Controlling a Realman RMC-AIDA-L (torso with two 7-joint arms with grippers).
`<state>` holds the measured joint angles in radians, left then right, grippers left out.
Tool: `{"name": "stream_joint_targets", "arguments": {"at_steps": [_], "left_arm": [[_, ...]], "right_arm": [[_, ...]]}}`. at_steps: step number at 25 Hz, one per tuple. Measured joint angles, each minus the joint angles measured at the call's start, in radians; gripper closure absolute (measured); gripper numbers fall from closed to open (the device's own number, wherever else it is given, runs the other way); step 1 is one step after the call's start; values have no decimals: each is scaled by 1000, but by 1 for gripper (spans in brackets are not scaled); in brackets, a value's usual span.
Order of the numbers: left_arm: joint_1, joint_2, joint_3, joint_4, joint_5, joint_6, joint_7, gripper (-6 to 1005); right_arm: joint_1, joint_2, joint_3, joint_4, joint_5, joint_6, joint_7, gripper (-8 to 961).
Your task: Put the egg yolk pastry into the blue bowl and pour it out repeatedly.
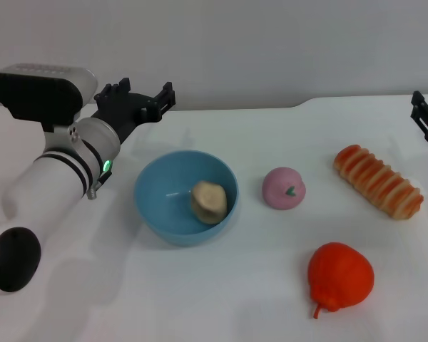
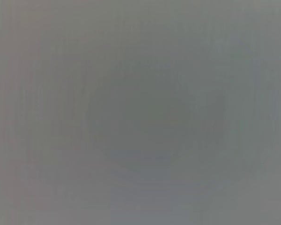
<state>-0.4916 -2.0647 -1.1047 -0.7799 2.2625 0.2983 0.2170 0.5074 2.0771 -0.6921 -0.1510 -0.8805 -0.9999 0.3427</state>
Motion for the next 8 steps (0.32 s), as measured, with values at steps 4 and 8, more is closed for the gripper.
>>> {"name": "stream_joint_targets", "arguments": {"at_steps": [4,8], "left_arm": [[1,0,19,0,2,3,-2,214],[-4,-1,31,0,5,5,-2,214]], "right_arm": [[-6,0,0,12,20,-12,-3,355],[-18,0,1,22,42,-56,14,355]]}}
